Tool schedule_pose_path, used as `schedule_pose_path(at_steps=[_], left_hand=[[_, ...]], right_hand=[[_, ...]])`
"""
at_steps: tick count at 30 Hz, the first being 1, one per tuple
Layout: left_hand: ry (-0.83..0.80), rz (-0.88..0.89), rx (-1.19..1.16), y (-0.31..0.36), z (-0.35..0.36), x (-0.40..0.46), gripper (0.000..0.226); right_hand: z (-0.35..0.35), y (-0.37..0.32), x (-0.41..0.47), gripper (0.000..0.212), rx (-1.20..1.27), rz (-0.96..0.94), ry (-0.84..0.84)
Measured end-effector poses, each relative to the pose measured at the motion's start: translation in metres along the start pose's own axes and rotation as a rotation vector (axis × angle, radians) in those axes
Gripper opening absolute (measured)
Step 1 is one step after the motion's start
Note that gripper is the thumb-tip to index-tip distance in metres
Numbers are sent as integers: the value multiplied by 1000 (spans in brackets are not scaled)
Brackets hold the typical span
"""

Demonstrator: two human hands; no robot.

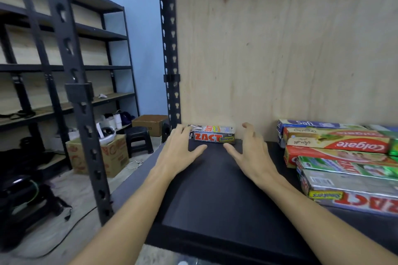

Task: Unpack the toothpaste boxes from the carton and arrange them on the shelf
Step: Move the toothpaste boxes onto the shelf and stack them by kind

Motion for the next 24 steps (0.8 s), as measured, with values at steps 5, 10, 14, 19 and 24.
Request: schedule_pose_path(at_steps=[5,10,14,19,24], left_hand=[[-31,54,-231,44,-16,-57,55],[-27,71,-375,92,-22,-102,41],[-72,96,-410,128,-5,-121,38],[-210,134,-392,172,20,-134,38],[-376,199,-309,191,38,-140,44]], right_hand=[[-30,-27,-44,64,73,-101,67],[-82,-35,-88,51,-64,-198,199],[-128,-10,-116,52,-263,-130,234],[-170,30,-144,63,-571,17,152],[-188,47,-166,62,-766,114,87]])
Point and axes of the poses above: each hand's wrist, its own x-axis towards the middle knuckle, its own z-axis out of the palm, y = z × x, the point moved 4 cm from there along x, towards the middle knuckle, and after that the axes turned 13 degrees about -z, right-handed, at the moved point
